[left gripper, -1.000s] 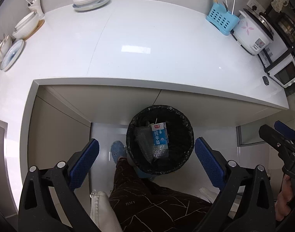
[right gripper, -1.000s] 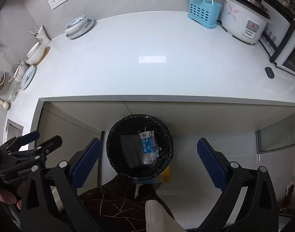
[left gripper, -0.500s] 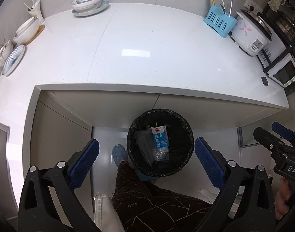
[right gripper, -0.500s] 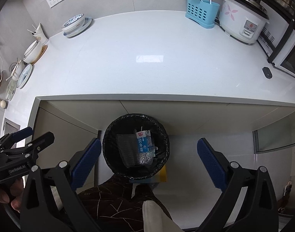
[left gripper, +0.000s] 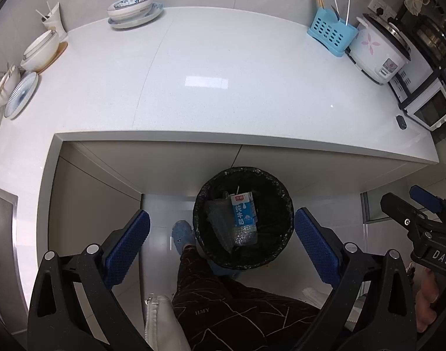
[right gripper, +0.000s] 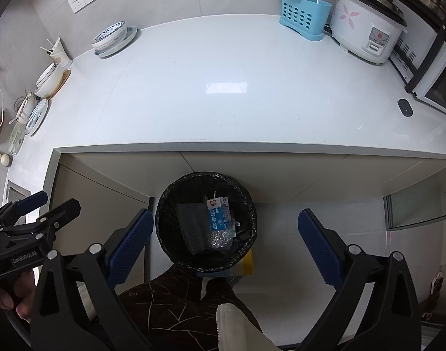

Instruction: Collect trash

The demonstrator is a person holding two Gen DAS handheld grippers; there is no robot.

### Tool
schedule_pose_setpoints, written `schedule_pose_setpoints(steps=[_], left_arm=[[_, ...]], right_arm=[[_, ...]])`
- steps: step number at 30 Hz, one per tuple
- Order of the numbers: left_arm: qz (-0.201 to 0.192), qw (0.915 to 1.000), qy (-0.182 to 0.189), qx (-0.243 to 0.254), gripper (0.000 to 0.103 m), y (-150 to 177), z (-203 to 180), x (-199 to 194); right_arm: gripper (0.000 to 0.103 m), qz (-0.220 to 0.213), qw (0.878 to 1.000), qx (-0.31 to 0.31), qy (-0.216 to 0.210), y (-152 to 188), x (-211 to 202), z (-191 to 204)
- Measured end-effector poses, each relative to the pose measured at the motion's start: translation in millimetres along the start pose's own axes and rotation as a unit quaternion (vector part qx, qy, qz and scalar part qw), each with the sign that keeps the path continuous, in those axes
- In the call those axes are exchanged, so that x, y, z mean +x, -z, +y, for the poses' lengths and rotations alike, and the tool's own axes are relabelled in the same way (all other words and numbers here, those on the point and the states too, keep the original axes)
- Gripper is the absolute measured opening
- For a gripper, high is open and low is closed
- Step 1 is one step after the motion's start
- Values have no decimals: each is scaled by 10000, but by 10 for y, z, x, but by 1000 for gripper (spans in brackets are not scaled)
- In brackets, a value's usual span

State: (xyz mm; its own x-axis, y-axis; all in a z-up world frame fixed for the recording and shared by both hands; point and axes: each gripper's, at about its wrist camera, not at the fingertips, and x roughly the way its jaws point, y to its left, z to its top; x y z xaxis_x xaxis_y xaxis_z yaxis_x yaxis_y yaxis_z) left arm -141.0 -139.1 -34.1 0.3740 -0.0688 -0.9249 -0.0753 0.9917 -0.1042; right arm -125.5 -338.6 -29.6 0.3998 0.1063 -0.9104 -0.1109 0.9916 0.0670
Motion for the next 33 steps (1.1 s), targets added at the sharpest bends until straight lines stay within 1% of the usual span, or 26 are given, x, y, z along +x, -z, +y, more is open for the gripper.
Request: schedule_pose_setpoints(steps=[11,19,22,28,33], left_arm=[[-20,10000,70,12,97,-13,-12,-9],[-160,9998,106,114,97,-28,-69,-58],[-210,9996,42,184,97,-32,-91,-67],[-197,9997,24,174,97,-51,-87,-57],[-168,9997,132,152,97,-56,-86,-37]], right_arm=[[95,-4,10000,-13,5,-16,-4,-11],[95,45,10000,-33,8,-31,14,-13],[95,51,10000,-42,6,-31,14,-1],[95,67,10000,-32,9,-40,24,0],[95,48,10000,-30,17,-40,12,7]])
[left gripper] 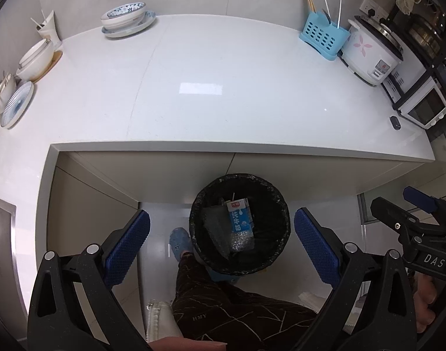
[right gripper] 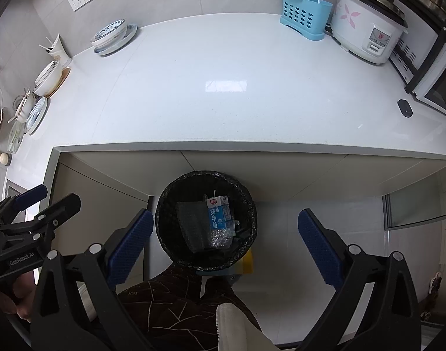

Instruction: Collect trash

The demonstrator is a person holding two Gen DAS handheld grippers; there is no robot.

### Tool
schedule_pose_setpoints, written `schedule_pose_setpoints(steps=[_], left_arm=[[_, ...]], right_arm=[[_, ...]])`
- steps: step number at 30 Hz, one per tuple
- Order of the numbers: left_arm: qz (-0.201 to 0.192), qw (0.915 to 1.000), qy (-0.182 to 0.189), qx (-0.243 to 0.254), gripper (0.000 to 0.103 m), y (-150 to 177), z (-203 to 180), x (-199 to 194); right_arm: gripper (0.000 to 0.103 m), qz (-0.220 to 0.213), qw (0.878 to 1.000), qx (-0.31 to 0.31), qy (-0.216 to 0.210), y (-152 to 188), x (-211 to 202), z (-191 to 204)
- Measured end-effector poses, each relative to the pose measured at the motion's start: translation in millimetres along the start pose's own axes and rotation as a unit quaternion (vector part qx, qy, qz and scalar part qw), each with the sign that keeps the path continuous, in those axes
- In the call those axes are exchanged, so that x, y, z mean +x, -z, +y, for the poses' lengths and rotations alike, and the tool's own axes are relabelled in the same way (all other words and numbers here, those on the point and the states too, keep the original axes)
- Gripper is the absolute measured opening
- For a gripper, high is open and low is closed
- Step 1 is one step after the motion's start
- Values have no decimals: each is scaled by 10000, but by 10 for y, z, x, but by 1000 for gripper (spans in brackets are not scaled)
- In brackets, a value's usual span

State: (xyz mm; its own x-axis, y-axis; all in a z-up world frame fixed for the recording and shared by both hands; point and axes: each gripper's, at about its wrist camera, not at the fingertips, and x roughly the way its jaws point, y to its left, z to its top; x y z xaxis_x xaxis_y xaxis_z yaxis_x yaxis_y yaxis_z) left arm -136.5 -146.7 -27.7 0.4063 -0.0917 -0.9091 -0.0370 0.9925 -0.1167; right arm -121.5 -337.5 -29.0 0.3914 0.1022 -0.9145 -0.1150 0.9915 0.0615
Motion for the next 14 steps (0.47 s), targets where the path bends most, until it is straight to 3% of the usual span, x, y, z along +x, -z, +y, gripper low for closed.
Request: schedule_pose_setpoints(steps=[14], left_arm=[[-37,9998,-194,39,97,-5,0,-18]], right_arm=[[95,-19,10000,-2,9,-11,-18,-4]])
